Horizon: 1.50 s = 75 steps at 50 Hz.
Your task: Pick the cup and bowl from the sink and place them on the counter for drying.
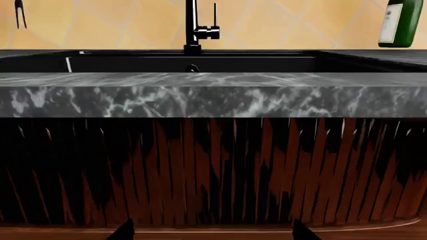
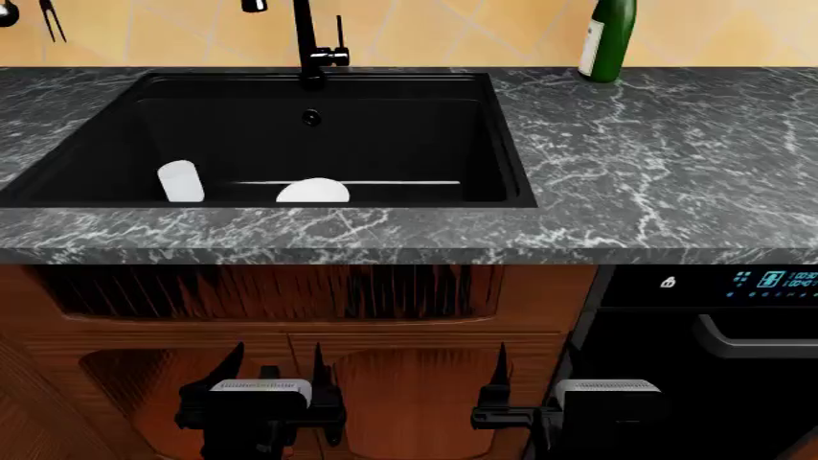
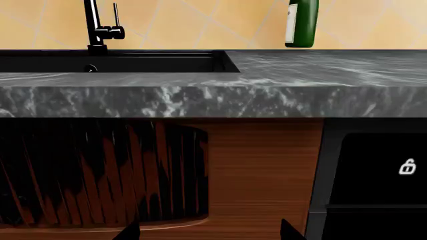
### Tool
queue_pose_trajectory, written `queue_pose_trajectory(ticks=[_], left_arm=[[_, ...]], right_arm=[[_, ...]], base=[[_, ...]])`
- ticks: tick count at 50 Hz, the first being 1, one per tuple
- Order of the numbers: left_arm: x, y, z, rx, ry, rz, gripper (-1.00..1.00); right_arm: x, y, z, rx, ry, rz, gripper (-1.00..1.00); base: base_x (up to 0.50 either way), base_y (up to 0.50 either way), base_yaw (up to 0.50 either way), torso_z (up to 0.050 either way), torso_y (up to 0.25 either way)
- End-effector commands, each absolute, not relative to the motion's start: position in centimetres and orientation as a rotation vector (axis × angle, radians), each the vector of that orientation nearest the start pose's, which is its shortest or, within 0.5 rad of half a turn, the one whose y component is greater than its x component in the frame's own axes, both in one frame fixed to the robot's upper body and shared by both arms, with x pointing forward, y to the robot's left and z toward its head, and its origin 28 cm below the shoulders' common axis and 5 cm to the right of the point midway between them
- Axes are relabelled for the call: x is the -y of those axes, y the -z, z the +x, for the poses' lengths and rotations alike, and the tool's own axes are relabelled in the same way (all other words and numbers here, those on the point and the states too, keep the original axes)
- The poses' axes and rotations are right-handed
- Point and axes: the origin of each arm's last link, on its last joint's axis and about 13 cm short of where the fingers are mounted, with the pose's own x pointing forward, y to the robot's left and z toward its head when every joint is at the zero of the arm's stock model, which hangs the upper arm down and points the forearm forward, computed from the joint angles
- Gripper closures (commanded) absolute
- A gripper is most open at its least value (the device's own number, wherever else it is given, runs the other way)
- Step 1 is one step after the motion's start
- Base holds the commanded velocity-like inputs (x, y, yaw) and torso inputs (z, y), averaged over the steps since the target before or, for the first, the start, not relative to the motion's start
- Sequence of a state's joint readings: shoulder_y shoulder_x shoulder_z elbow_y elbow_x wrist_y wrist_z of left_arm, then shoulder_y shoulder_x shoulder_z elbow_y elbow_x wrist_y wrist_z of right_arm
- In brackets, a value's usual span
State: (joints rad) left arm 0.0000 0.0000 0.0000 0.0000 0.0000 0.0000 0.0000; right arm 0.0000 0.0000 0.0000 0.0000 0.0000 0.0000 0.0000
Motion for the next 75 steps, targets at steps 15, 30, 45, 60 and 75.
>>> queue_pose_trajectory(ticks=[15, 30, 45, 60, 75], left_arm=[[-19.87, -1.29, 21.53, -0.013, 0.005, -0.009, -1.00], [-20.50, -1.18, 21.07, -0.007, 0.001, -0.001, -1.00], [-20.29, -1.18, 21.25, -0.014, 0.002, 0.000, -1.00], [-20.32, -1.17, 21.29, -0.029, -0.002, 0.002, -1.00], [-20.43, -1.25, 21.32, -0.019, -0.016, 0.005, -1.00]], right_arm=[[9.66, -1.33, 20.94, 0.003, -0.021, 0.016, -1.00], [9.54, -1.39, 20.98, -0.005, -0.030, -0.002, -1.00], [9.54, -1.42, 20.96, 0.003, -0.027, 0.005, -1.00], [9.64, -1.41, 20.99, 0.004, -0.003, 0.009, -1.00], [9.53, -1.27, 21.00, -0.012, -0.007, 0.001, -1.00]], base=[[0.00, 0.00, 0.00, 0.000, 0.000], [0.00, 0.33, 0.00, 0.000, 0.000], [0.00, 0.50, 0.00, 0.000, 0.000], [0.00, 0.25, 0.00, 0.000, 0.000], [0.00, 0.00, 0.00, 0.000, 0.000]])
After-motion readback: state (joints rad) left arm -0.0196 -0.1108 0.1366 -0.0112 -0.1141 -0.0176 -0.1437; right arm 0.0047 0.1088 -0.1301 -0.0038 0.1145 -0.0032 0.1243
